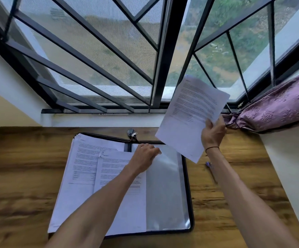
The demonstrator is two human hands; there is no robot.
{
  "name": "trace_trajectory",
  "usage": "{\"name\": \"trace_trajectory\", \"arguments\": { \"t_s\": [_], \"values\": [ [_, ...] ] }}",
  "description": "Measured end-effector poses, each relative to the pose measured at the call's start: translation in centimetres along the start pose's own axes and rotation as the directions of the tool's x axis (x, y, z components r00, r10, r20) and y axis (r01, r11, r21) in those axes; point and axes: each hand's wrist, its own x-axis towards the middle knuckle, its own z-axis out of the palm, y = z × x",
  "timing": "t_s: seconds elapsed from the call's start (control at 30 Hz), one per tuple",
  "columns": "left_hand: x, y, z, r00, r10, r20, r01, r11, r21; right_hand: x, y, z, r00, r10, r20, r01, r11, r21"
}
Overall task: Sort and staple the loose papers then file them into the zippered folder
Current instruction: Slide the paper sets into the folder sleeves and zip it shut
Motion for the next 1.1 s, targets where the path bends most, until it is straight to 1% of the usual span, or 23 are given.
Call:
{"name": "trace_trajectory", "arguments": {
  "t_s": [0.13,0.2,0.27,0.33,0.4,0.47,0.57,0.67,0.77,0.93,1.1],
  "values": [
    [-0.1,-0.1,0.1,1.0,-0.002,-0.013,0.002,1.0,0.005,1.2,-0.5,0.2,0.989,-0.139,0.056,0.138,0.99,0.016],
    [-0.2,-0.2,0.2,1.0,-0.008,-0.012,0.008,1.0,-0.001,1.5,-0.7,0.5,0.984,-0.17,0.052,0.169,0.986,0.014],
    [-0.3,-0.2,0.2,1.0,-0.005,-0.017,0.005,1.0,-0.004,1.0,-0.5,0.9,0.988,-0.153,0.032,0.151,0.987,0.055],
    [-0.4,-0.1,0.1,1.0,0.003,-0.014,-0.002,1.0,0.005,-0.3,-0.1,1.3,0.989,-0.149,-0.017,0.15,0.986,0.074],
    [-0.5,-0.2,0.1,1.0,0.014,-0.011,-0.014,1.0,0.019,-2.0,0.6,1.6,0.98,-0.181,-0.077,0.185,0.982,0.045],
    [-0.6,-0.3,0.2,1.0,0.021,0.004,-0.021,0.999,0.04,-3.3,0.9,2.0,0.969,-0.22,-0.108,0.224,0.974,0.022],
    [-0.8,-0.4,0.1,0.999,0.031,0.031,-0.033,0.998,0.051,-3.6,0.8,2.4,0.968,-0.228,-0.107,0.231,0.973,0.016],
    [-1.0,-0.5,0.1,0.999,0.033,0.04,-0.035,0.998,0.051,-2.6,0.0,2.8,0.95,-0.31,-0.026,0.31,0.95,0.024],
    [-1.0,-0.3,-0.3,0.999,0.043,0.026,-0.044,0.997,0.059,-1.5,-1.5,3.5,0.923,-0.358,0.14,0.354,0.934,0.052],
    [-0.7,0.0,-0.9,0.999,0.035,0.041,-0.038,0.996,0.081,0.6,-2.6,5.1,0.897,-0.289,0.336,0.285,0.957,0.062],
    [-0.5,0.1,-1.0,0.998,0.025,0.064,-0.031,0.995,0.09,1.2,-2.5,6.7,0.831,-0.25,0.498,0.236,0.967,0.092]
  ]
}}
